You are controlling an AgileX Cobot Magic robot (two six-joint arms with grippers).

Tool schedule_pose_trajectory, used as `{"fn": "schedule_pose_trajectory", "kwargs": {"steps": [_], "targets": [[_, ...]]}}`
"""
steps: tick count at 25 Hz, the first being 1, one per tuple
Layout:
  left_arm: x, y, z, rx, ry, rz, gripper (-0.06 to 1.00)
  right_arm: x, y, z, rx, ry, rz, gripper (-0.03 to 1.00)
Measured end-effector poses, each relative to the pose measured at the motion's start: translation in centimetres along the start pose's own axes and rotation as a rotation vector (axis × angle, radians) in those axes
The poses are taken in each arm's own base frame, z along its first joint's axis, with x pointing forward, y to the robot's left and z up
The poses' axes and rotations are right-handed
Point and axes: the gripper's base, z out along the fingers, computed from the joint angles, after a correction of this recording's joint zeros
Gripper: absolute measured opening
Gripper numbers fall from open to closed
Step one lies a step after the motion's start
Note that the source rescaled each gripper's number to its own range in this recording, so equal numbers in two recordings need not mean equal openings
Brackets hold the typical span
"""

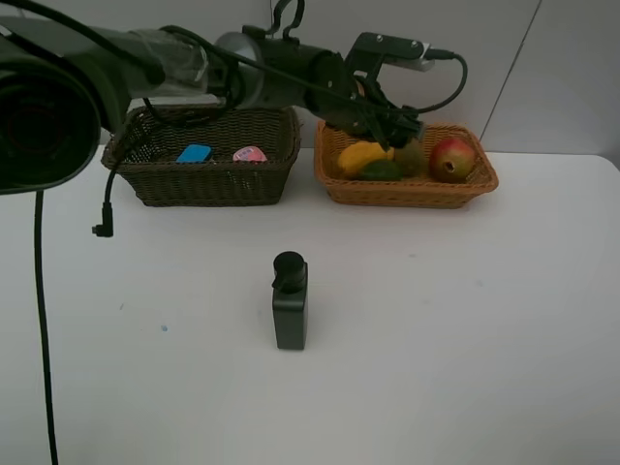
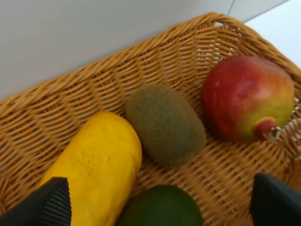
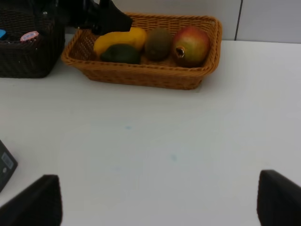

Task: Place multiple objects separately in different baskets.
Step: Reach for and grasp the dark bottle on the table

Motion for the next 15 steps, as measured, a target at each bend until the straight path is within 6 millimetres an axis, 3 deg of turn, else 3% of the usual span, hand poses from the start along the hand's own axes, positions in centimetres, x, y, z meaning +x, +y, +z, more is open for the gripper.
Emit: {"fn": "schedule_pose_trajectory", "kwargs": {"steps": [8, 15], "targets": [[-2.6, -0.4, -5.4, 0.0, 0.16, -0.079, 1.0, 0.0, 0.0, 0.0, 0.0, 0.0, 0.0, 1.0], [-3.5, -0.6, -9.8, -0.024, 0.33, -0.179, 1.0, 0.0, 0.0, 0.0, 0.0, 0.0, 0.0, 1.0]]}}
